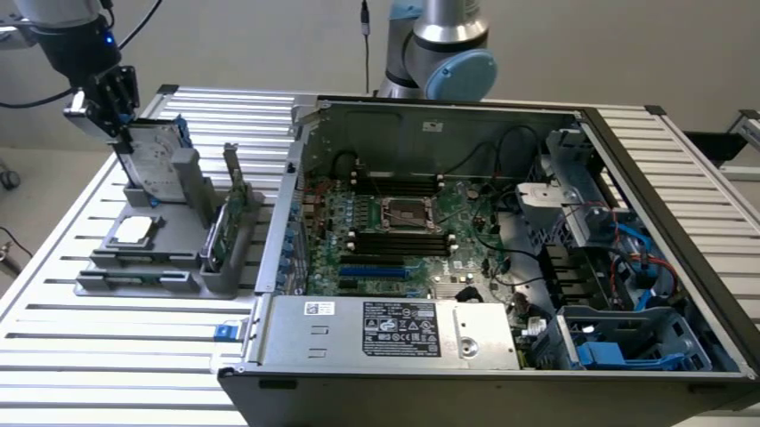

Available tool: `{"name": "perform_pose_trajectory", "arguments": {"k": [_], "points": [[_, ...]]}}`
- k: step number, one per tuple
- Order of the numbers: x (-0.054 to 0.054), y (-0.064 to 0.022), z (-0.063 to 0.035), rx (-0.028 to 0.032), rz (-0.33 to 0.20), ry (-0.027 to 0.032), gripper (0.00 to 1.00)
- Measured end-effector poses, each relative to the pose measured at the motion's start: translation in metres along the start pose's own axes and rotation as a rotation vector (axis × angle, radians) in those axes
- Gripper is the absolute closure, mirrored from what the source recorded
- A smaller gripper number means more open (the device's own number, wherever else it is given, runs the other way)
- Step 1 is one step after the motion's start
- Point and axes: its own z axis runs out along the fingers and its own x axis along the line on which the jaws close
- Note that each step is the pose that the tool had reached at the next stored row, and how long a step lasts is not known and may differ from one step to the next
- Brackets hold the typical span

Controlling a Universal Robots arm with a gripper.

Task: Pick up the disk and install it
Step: 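Pick up the disk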

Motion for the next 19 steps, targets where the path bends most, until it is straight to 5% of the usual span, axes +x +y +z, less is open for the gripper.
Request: {"name": "perform_pose_trajectory", "arguments": {"k": [19], "points": [[-0.0001, 0.0000, 0.0002, 0.0002, 0.000, 0.0070, 0.67]]}}
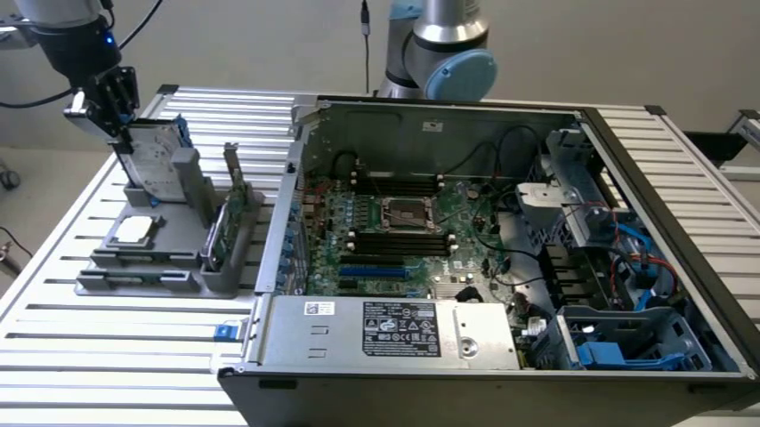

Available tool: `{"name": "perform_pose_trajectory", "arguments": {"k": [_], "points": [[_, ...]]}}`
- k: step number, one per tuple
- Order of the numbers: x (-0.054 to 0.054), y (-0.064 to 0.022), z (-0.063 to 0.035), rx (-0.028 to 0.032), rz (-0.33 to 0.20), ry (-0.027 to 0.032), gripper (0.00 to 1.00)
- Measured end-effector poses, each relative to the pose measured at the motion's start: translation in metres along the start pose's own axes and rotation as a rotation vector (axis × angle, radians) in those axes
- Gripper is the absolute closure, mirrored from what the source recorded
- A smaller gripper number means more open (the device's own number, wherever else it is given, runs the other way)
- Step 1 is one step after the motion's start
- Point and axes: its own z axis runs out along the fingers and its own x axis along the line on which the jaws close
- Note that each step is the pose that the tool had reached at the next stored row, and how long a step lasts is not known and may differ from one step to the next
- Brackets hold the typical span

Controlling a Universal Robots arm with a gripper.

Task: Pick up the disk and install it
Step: 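Pick up the disk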

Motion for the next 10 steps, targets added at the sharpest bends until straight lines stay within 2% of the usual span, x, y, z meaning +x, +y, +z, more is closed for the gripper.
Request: {"name": "perform_pose_trajectory", "arguments": {"k": [10], "points": [[0.0004, 0.0000, -0.0094, -0.0005, 0.000, 0.0001, 0.67]]}}
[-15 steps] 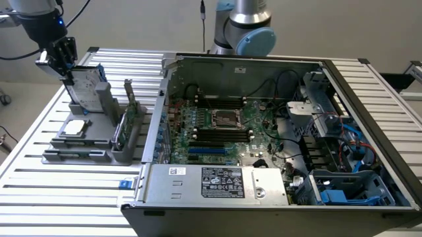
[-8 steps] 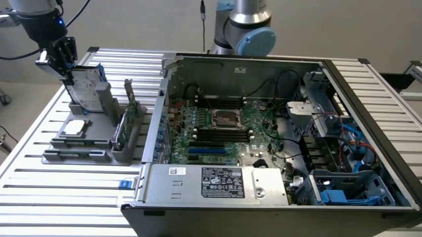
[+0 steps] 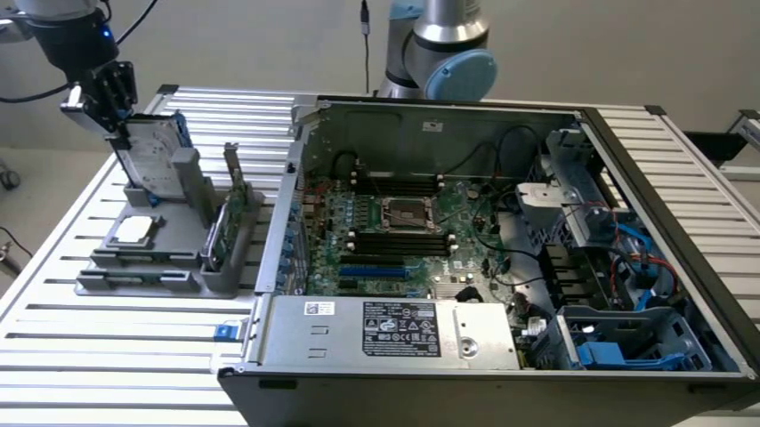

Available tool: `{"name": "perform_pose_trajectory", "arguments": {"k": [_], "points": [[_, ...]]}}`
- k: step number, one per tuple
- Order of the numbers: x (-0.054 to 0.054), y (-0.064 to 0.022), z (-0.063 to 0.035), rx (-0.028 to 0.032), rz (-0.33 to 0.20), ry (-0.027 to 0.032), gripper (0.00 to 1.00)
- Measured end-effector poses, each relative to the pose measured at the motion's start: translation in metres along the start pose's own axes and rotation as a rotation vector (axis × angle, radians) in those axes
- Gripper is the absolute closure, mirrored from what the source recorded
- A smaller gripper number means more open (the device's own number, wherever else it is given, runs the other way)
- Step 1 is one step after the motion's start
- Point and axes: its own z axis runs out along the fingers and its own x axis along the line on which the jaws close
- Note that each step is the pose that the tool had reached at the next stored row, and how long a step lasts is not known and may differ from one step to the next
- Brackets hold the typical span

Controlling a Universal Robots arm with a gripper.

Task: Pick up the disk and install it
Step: 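Pick up the disk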

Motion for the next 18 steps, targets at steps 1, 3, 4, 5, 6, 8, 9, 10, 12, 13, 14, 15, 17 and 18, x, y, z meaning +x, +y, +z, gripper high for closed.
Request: {"name": "perform_pose_trajectory", "arguments": {"k": [1, 3, 4, 5, 6, 8, 9, 10, 12, 13, 14, 15, 17, 18], "points": [[0.000, -0.0001, -0.0023, 0.0000, 0.000, 0.0000, 0.67], [0.000, -0.0004, -0.0076, 0.0001, 0.000, 0.0000, 0.67], [0.000, -0.0006, -0.0108, 0.0001, 0.000, 0.0000, 0.67], [0.001, -0.0010, -0.0142, 0.0001, 0.000, 0.0000, 0.67], [0.001, -0.0016, -0.0174, 0.0001, -0.001, 0.0000, 0.67], [0.001, -0.0036, -0.0249, 0.0002, -0.002, 0.0000, 0.67], [0.001, -0.0046, -0.0294, 0.0000, -0.002, 0.0001, 0.67], [0.002, -0.0054, -0.0339, 0.0002, -0.002, 0.0000, 0.67], [0.002, -0.0065, -0.0431, 0.0001, -0.002, 0.0000, 0.67], [0.002, -0.0068, -0.0477, 0.0002, -0.003, 0.0000, 0.67], [0.002, -0.0069, -0.0523, 0.0000, -0.003, 0.0000, 0.67], [0.003, -0.0070, -0.0567, 0.0001, -0.003, 0.0000, 0.67], [0.003, -0.0072, -0.0657, 0.0001, -0.003, 0.0000, 0.67], [0.003, -0.0074, -0.0705, 0.0002, -0.003, 0.0000, 0.67]]}}
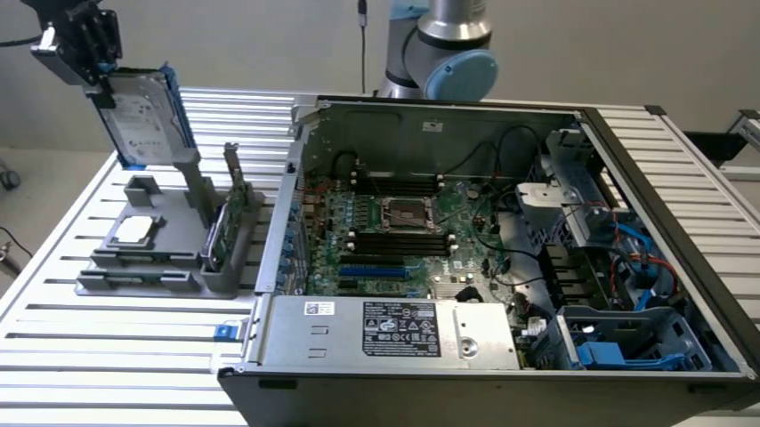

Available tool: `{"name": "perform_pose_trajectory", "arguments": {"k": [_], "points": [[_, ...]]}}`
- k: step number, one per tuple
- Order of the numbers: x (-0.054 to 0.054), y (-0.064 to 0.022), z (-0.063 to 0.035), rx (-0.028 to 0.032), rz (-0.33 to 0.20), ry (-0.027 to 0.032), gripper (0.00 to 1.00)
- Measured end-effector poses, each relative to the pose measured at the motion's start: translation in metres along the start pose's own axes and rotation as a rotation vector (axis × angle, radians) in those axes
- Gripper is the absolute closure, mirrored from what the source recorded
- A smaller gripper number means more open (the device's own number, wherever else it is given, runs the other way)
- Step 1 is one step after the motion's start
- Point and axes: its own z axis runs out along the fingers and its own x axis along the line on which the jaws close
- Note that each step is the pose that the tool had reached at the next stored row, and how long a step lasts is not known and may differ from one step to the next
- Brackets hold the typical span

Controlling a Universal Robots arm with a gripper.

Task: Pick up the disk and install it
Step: 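Pick up the disk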

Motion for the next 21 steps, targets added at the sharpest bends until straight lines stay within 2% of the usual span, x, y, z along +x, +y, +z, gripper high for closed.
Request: {"name": "perform_pose_trajectory", "arguments": {"k": [3, 6, 13, 21], "points": [[0.001, -0.0024, -0.0135, -0.0001, -0.001, 0.0000, 0.67], [0.001, -0.0094, -0.0269, 0.0000, -0.002, 0.0000, 0.67], [0.005, -0.0325, -0.0586, -0.0002, -0.007, -0.0019, 0.67], [0.011, -0.0645, -0.0948, -0.0011, -0.010, -0.0035, 0.67]]}}
